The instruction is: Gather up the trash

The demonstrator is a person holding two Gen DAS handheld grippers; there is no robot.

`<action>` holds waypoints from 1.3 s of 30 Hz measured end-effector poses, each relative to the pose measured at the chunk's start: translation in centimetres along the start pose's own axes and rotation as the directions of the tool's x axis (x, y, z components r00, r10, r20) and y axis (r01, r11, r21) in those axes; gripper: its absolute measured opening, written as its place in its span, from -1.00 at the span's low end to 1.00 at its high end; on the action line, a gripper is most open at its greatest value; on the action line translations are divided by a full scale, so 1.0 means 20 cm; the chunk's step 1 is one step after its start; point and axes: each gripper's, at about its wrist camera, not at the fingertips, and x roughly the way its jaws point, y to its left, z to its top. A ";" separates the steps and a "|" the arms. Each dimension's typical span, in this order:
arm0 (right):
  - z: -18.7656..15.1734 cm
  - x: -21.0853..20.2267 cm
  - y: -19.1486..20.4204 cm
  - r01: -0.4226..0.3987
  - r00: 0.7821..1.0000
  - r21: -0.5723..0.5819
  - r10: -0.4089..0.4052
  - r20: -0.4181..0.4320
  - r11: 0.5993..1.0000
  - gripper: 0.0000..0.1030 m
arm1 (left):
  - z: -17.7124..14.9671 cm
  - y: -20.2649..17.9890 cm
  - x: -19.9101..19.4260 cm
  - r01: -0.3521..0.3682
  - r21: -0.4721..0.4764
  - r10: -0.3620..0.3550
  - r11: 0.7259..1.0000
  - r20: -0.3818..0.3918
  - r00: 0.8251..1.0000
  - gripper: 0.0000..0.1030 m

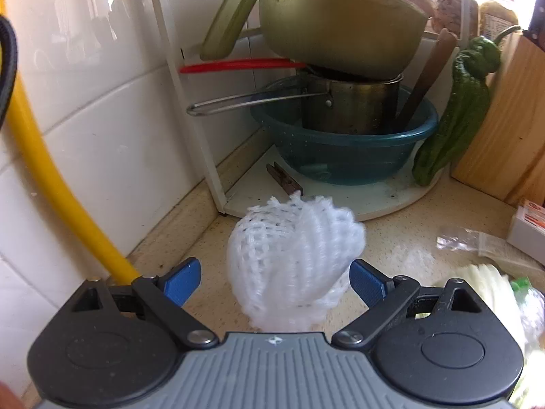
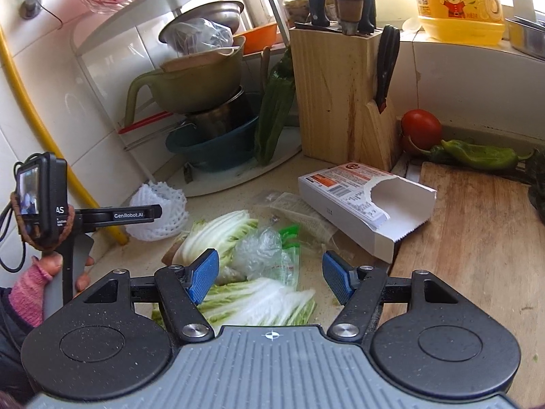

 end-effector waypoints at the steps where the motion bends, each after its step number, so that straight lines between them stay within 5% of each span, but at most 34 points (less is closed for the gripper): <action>1: 0.01 0.02 -0.01 0.002 1.000 -0.004 -0.002 -0.001 1.000 0.43 | 0.00 0.00 0.02 0.004 -0.007 -0.004 1.000 -0.003 1.000 0.81; 3: 0.04 0.04 -0.02 0.010 1.000 -0.017 -0.010 -0.003 1.000 0.45 | 0.01 0.00 0.07 0.013 -0.015 -0.013 1.000 -0.008 1.000 0.75; 5: 0.06 0.06 -0.04 0.034 0.999 -0.036 -0.034 -0.002 0.999 0.50 | 0.01 0.00 0.11 0.037 -0.026 -0.038 0.999 -0.020 0.999 0.21; 7: 0.08 0.08 -0.07 0.054 0.999 -0.053 -0.054 0.000 0.997 0.50 | 0.01 0.01 0.14 0.080 -0.047 -0.082 0.996 -0.034 0.996 -0.06; 11: 0.12 0.13 -0.15 0.090 0.996 -0.062 -0.091 -0.005 0.994 0.51 | 0.03 0.02 0.13 0.099 -0.058 -0.099 0.993 -0.003 0.995 -0.26; 16: 0.17 0.23 -0.24 0.119 0.992 -0.055 -0.121 -0.031 0.991 0.51 | 0.05 0.06 0.07 0.149 -0.091 -0.148 0.985 0.019 0.989 -0.29; 28: 0.22 0.51 -0.33 0.038 0.992 0.037 -0.034 -0.122 0.999 0.50 | 0.03 0.00 -0.04 0.203 -0.049 -0.203 0.978 0.011 0.979 -0.30; 30: 0.22 0.54 -0.34 0.024 0.992 0.053 -0.017 -0.129 0.998 0.40 | 0.02 -0.03 -0.05 0.206 -0.040 -0.206 0.978 0.004 0.978 -0.30; 32: 0.22 0.56 -0.36 0.017 0.990 0.078 -0.006 -0.138 0.997 0.00 | 0.01 -0.05 -0.06 0.213 -0.032 -0.213 0.976 -0.004 0.977 -0.30; 39: 0.21 0.56 -0.44 -0.115 0.981 0.265 0.152 -0.123 0.957 -0.37 | -0.01 -0.11 -0.09 0.217 0.000 -0.217 0.976 -0.006 0.976 -0.30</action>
